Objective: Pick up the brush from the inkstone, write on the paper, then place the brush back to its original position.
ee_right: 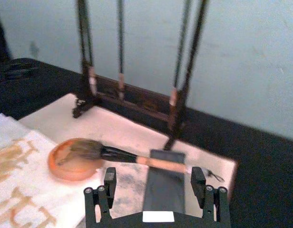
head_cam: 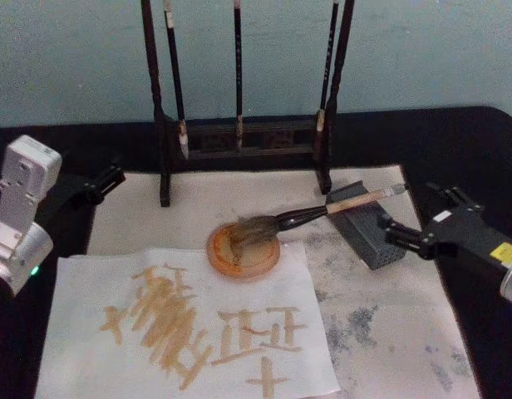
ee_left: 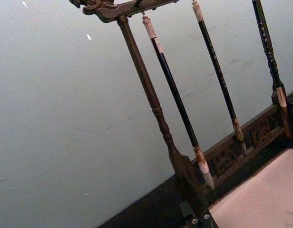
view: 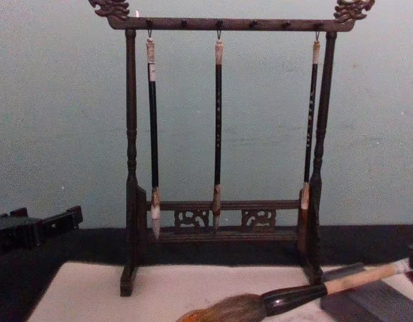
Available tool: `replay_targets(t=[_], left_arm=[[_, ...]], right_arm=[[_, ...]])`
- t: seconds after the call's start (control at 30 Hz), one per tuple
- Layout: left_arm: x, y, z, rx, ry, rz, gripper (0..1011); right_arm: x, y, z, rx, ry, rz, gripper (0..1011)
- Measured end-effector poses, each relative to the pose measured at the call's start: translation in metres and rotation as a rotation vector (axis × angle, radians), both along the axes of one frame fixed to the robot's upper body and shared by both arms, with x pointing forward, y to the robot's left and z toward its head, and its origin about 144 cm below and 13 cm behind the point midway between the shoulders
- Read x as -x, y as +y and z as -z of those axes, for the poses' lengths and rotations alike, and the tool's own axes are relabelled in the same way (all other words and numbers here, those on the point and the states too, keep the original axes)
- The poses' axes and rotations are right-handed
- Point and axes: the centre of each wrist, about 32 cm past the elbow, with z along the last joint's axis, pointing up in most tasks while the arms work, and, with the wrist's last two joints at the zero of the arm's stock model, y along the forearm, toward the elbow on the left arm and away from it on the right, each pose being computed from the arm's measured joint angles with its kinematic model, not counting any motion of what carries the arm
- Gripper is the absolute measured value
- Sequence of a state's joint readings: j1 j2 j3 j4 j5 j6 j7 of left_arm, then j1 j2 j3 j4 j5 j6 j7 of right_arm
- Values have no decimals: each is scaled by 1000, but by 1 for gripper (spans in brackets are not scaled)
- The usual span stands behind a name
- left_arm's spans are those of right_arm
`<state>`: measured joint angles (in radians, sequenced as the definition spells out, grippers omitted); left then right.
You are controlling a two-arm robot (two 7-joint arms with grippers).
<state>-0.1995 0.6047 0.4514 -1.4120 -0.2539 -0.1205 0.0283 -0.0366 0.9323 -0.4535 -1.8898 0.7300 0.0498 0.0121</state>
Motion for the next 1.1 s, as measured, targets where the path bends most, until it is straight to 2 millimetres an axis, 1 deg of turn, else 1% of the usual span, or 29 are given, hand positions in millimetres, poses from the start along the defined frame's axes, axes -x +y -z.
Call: replay_targets(t=[0.27,0.53,1.1], left_arm=[[0,0,0,0,0,0,1000],[0,0,0,0,0,0,1002],[0,0,0,0,0,0,1002]], right_arm=[[13,15,-3,57,-88,-95,1008],[18,26,-5,89,-130,-161,1008],[18,25,-5,85,-126,-154,1008]])
